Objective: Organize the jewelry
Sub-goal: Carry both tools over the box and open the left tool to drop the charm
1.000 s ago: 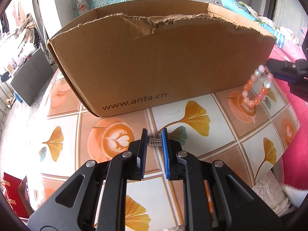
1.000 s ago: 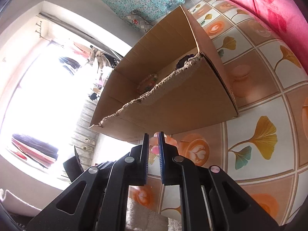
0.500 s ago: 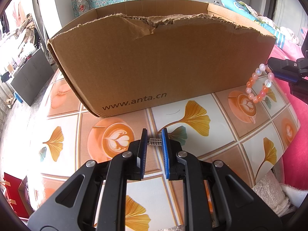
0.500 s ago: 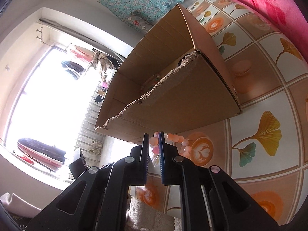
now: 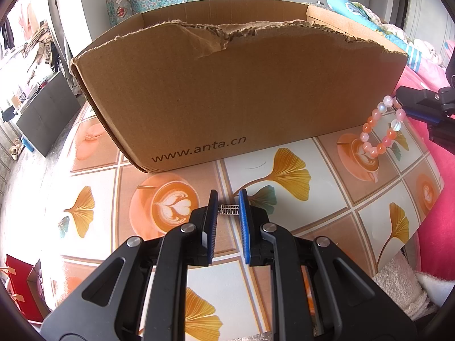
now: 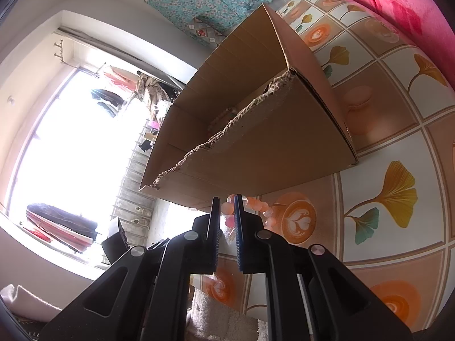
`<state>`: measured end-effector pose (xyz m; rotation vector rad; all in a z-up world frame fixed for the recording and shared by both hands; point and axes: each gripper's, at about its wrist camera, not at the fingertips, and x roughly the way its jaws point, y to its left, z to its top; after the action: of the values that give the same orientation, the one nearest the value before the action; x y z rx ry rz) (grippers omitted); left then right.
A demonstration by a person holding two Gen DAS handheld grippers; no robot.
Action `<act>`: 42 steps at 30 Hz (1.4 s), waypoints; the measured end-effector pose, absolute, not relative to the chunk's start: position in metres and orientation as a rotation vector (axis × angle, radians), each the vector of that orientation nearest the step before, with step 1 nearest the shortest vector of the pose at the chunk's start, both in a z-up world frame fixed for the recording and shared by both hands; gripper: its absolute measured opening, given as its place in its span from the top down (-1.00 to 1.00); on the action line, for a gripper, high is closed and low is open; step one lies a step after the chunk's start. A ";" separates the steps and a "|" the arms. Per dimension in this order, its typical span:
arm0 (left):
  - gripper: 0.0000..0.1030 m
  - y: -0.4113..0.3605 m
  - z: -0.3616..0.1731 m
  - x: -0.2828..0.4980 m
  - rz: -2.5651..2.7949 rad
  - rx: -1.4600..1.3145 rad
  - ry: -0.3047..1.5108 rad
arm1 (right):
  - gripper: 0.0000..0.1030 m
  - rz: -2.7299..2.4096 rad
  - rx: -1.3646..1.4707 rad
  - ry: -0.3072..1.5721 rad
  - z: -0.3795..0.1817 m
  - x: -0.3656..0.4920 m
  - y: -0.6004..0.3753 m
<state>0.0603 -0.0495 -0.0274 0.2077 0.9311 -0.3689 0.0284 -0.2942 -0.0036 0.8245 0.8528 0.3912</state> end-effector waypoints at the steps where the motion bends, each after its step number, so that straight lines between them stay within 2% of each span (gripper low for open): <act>1: 0.74 -0.049 -0.027 0.060 -0.369 0.208 0.931 | 0.81 0.392 0.823 0.852 -0.003 0.028 -0.294; 16: 0.74 -0.039 -0.017 0.060 -0.387 0.183 0.904 | 0.80 0.416 0.814 0.835 0.008 0.028 -0.294; 20: 0.74 -0.017 0.010 0.057 -0.431 0.105 0.866 | 0.81 0.446 0.796 0.804 0.026 0.028 -0.290; 26: 0.74 0.017 0.079 0.054 -0.531 0.016 0.722 | 0.81 0.511 0.771 0.720 0.065 0.034 -0.284; 31: 0.74 0.028 0.116 0.079 -0.596 -0.020 0.669 | 0.81 0.544 0.741 0.649 0.092 0.051 -0.287; 36: 0.74 0.015 0.114 0.128 -0.597 -0.014 0.758 | 0.81 0.519 0.695 0.638 0.101 0.075 -0.298; 42: 0.74 -0.015 0.084 0.181 -0.588 0.031 0.912 | 0.80 0.494 0.691 0.691 0.088 0.106 -0.305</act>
<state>0.1808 -0.0146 0.0839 0.0310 0.9121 -0.5876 0.1065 -0.3050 0.0878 0.6909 0.6910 0.4939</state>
